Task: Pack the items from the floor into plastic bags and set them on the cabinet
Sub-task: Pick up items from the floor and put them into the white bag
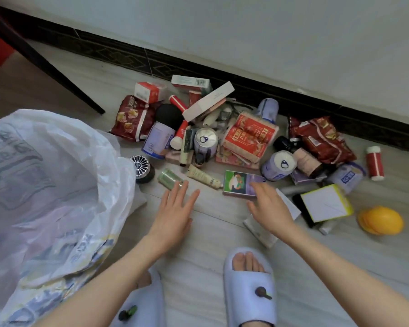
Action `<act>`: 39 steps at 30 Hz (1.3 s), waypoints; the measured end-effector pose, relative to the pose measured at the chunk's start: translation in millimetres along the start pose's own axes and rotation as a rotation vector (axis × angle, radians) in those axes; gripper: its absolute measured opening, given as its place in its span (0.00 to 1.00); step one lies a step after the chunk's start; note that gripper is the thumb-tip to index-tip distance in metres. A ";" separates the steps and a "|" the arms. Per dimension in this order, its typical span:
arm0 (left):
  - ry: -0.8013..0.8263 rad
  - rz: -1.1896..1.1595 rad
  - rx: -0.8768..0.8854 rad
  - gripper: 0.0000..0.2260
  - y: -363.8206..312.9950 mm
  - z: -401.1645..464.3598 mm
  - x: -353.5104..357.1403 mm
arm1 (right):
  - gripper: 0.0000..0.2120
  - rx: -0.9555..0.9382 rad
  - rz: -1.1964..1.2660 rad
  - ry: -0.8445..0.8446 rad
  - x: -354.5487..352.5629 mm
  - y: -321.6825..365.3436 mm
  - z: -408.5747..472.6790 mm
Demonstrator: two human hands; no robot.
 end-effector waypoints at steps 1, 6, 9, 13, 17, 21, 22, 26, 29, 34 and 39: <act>0.026 0.037 -0.023 0.39 5.9 6.4 6.5 | 0.26 -0.023 -0.054 0.028 1.6 -0.7 7.0; 0.151 0.152 -0.188 0.26 23.9 26.0 17.9 | 0.32 -0.041 -0.208 0.146 5.5 0.5 41.8; 0.120 0.107 -0.203 0.27 28.2 35.1 20.7 | 0.33 0.007 -0.225 0.166 6.8 -2.4 48.8; 0.026 0.117 -0.152 0.24 27.9 34.1 14.7 | 0.34 0.002 -0.345 0.191 15.4 2.3 47.1; -0.029 0.090 -0.139 0.27 27.7 36.2 8.9 | 0.38 -0.077 -0.441 0.229 26.2 4.0 42.3; 0.029 0.081 -0.120 0.28 31.1 43.3 2.9 | 0.36 -0.087 -0.383 0.218 24.5 -3.6 40.6; 0.030 0.067 -0.112 0.28 32.3 43.3 4.5 | 0.35 -0.086 -0.368 0.213 24.3 -4.9 39.2; -0.013 0.118 -0.115 0.25 30.8 38.8 14.0 | 0.35 -0.066 -0.287 0.123 22.4 -9.1 30.7; -0.091 0.130 -0.078 0.25 30.8 34.9 19.2 | 0.36 -0.053 -0.194 0.046 21.8 -8.2 24.6; -0.146 0.012 -0.063 0.32 28.0 32.2 23.3 | 0.37 -0.102 -0.125 0.002 25.8 2.7 15.9; -0.139 -0.157 -0.017 0.30 2.4 10.4 1.4 | 0.38 -0.083 0.118 -0.122 12.2 24.6 1.7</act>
Point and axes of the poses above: each hand's wrist, its own z-axis towards the middle knuckle, its own x-axis out of the palm, y = z × x, the point moved 3 cm from there along z, towards the middle knuckle, and after that the axes turned 13 degrees about y, right-handed, at the moved point
